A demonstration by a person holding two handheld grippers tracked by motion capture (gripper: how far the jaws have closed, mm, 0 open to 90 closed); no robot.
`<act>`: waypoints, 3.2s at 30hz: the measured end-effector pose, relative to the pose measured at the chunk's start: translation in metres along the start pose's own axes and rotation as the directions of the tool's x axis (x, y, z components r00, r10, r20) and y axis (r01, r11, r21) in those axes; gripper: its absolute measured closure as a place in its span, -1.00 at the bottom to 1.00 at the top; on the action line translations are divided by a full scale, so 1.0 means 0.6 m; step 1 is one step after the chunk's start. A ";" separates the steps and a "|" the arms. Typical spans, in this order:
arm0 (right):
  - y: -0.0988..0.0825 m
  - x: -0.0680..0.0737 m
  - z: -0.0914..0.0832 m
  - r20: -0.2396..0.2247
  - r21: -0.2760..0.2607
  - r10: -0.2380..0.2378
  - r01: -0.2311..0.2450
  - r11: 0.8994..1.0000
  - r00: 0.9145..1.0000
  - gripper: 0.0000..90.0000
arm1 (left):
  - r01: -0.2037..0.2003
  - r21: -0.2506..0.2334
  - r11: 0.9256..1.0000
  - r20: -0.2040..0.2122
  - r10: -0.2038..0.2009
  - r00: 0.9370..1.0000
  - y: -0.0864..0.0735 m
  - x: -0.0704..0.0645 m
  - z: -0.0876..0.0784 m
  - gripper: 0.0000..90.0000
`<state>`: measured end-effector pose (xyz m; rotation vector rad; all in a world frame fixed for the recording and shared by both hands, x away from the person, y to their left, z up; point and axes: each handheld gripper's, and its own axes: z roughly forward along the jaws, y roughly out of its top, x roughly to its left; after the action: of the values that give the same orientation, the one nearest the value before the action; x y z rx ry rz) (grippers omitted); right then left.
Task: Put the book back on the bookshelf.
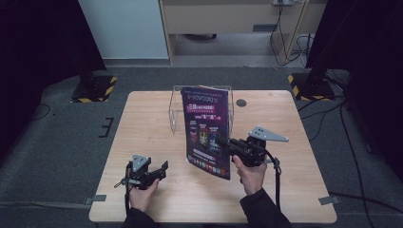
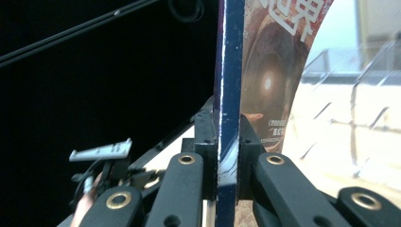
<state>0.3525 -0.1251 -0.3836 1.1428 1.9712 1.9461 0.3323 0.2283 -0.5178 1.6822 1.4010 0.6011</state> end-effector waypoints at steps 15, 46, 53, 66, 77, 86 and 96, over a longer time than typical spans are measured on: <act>0.071 -0.027 -0.011 0.121 -0.118 -0.051 0.065 0.991 0.991 0.87 | -0.078 0.095 0.992 -0.094 0.087 0.992 -0.006 0.001 0.018 -0.50; 0.118 -0.088 0.036 0.332 -0.173 -0.089 0.153 0.973 0.939 0.87 | -0.079 0.199 0.977 -0.131 0.106 0.986 -0.010 0.000 0.039 -0.67; 0.114 -0.106 0.050 0.369 -0.170 -0.084 0.156 0.973 0.926 0.87 | -0.080 0.199 0.977 -0.130 0.108 0.986 -0.010 0.000 0.039 -0.69; 0.080 -0.139 0.090 0.426 -0.169 -0.066 0.150 0.974 0.903 0.87 | -0.082 0.200 0.976 -0.128 0.109 0.986 -0.010 0.000 0.039 -0.69; 0.033 -0.145 0.117 0.438 -0.150 -0.083 0.163 0.975 0.895 0.87 | -0.082 0.200 0.976 -0.128 0.109 0.986 -0.010 0.000 0.039 -0.70; 0.004 -0.141 0.127 0.443 -0.165 -0.114 0.206 0.964 0.889 0.87 | -0.082 0.200 0.976 -0.128 0.109 0.986 -0.010 0.000 0.039 -0.70; 0.000 -0.145 0.139 0.468 -0.171 -0.123 0.226 0.959 0.875 0.87 | -0.083 0.200 0.976 -0.128 0.110 0.986 -0.010 0.000 0.039 -0.70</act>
<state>0.4626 -0.1106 -0.4307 1.1783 1.5142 1.5762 0.3475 0.2213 -0.5354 1.9026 1.5235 0.6639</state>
